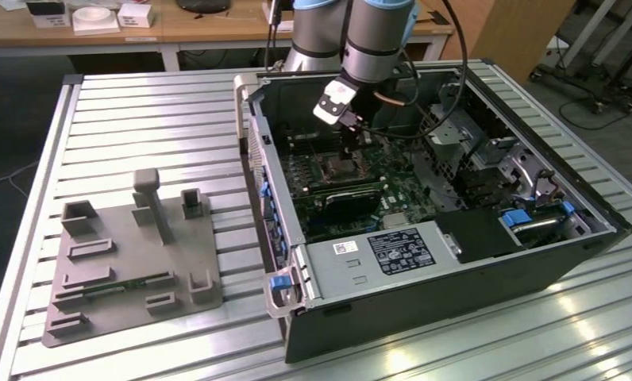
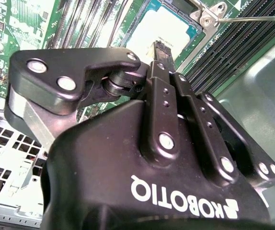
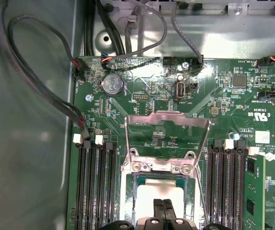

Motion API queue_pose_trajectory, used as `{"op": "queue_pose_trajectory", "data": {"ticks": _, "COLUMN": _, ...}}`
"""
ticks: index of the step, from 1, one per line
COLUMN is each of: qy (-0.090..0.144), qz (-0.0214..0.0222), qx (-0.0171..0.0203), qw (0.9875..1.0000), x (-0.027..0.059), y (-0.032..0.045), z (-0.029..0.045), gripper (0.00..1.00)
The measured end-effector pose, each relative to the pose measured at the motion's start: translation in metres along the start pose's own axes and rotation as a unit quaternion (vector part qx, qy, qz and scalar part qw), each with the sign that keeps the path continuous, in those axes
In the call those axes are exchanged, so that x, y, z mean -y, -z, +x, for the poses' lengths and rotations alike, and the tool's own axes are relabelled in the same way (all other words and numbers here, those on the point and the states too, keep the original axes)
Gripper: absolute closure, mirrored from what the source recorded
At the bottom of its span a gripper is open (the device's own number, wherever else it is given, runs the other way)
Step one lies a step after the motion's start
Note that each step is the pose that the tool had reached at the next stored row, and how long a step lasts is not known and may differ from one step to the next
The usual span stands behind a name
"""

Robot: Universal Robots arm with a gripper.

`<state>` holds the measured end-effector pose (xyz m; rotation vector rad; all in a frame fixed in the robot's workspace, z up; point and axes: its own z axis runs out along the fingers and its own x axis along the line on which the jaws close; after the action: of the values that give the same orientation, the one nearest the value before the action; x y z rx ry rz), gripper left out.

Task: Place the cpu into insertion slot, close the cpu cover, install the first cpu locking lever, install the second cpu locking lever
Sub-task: 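Close the cpu cover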

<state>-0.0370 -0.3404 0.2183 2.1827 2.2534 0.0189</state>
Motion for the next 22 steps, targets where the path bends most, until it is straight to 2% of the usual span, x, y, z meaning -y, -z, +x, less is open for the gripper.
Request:
{"op": "queue_pose_trajectory", "data": {"ticks": 10, "qy": 0.0, "qz": -0.0001, "qx": -0.0002, "qw": 1.0, "x": -0.0001, "y": 0.0047, "z": 0.0001, "gripper": 0.9}}
{"op": "queue_pose_trajectory", "data": {"ticks": 19, "qy": 0.0, "qz": -0.0001, "qx": -0.0001, "qw": 1.0, "x": -0.0004, "y": 0.0049, "z": 0.0, "gripper": 0.9}}
{"op": "queue_pose_trajectory", "data": {"ticks": 22, "qy": 0.0, "qz": 0.0, "qx": -0.0002, "qw": 1.0, "x": -0.003, "y": 0.0049, "z": -0.0001, "gripper": 0.9}}
